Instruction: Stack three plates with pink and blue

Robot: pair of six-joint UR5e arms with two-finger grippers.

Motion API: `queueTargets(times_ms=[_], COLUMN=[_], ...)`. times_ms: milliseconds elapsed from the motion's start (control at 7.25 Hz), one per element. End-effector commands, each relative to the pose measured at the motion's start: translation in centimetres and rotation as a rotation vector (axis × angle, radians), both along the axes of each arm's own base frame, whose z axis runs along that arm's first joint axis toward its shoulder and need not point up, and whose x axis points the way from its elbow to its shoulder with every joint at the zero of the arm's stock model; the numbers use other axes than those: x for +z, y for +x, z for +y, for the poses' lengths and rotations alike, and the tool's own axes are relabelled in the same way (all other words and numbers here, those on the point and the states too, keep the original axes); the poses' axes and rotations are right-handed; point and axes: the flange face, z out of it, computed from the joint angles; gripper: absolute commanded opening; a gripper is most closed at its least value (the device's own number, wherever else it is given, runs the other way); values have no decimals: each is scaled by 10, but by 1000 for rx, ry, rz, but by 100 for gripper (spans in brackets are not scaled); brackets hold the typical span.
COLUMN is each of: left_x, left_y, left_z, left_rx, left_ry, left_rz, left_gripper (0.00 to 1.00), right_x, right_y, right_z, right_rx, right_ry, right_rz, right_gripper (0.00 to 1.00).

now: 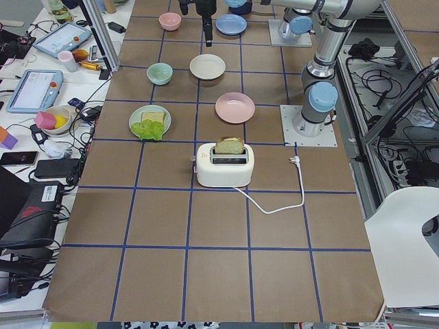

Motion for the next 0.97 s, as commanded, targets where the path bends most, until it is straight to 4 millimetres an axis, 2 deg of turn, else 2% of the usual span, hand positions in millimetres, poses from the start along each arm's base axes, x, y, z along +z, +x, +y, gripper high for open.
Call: queueTargets(times_ms=[0,276,552,828], left_x=[1,6,5,4], left_y=[1,0,3,0], left_z=[0,10,11,12], left_rx=[0,-11,-16,-20], left_ry=[-1,-10,-4,-2], left_rz=[1,2,0,0], left_gripper=[100,100,100,100], right_x=[3,3,5,6], right_y=[1,-2,-2,-3], right_z=[2,2,-1,-4], right_rx=[-5,-31,-89,-75], right_ry=[-7,-9,-33,-49], right_rz=[1,1,1,2], right_gripper=[100,100,100,100])
